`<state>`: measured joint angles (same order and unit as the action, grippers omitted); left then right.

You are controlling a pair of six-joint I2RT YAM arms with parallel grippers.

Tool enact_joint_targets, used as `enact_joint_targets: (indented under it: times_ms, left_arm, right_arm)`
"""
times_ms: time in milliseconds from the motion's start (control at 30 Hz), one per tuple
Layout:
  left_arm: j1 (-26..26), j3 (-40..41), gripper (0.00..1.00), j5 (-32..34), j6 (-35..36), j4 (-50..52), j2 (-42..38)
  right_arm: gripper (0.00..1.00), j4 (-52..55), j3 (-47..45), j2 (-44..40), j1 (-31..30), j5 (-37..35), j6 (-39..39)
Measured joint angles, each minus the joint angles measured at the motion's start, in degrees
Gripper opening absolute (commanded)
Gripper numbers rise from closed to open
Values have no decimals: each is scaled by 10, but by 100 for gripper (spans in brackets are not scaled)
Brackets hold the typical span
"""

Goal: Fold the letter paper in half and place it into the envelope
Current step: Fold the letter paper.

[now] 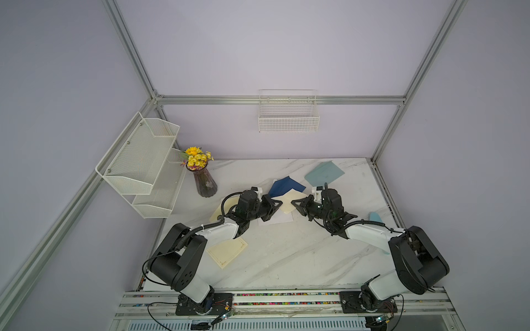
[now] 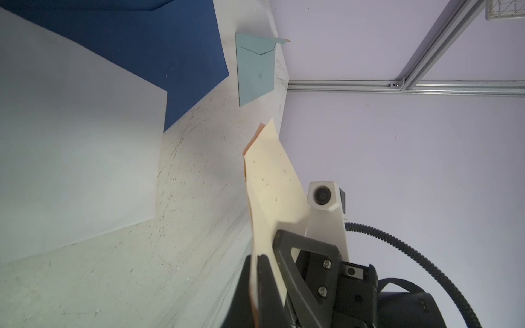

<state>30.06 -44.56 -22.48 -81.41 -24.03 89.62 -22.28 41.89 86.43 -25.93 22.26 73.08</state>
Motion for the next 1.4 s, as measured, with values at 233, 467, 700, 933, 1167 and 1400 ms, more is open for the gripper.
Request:
enact_joint_targets:
  times_ms: [233, 467, 700, 933, 1167, 1400]
  left_arm:
    - [0, 24, 0, 2, 0, 10, -25]
    - [0, 31, 0, 2, 2, 15, -28]
    - [0, 26, 0, -1, 21, 39, -44]
    - [-5, -41, 0, -11, 88, 136, -60]
    - [-8, -93, 0, -26, 140, 189, -65]
    - [-8, -93, 0, -31, 151, 202, -65]
  right_arm:
    - [0, 13, 1, -13, 29, -4, -19]
    - [0, 28, 1, -15, 31, -3, -26]
    - [16, 68, 9, -26, 43, 9, -52]
    - [61, 149, 24, -67, 97, 14, -107]
    - [65, 221, 30, -67, 109, 17, -154]
    - [66, 218, 28, -65, 109, 48, -145]
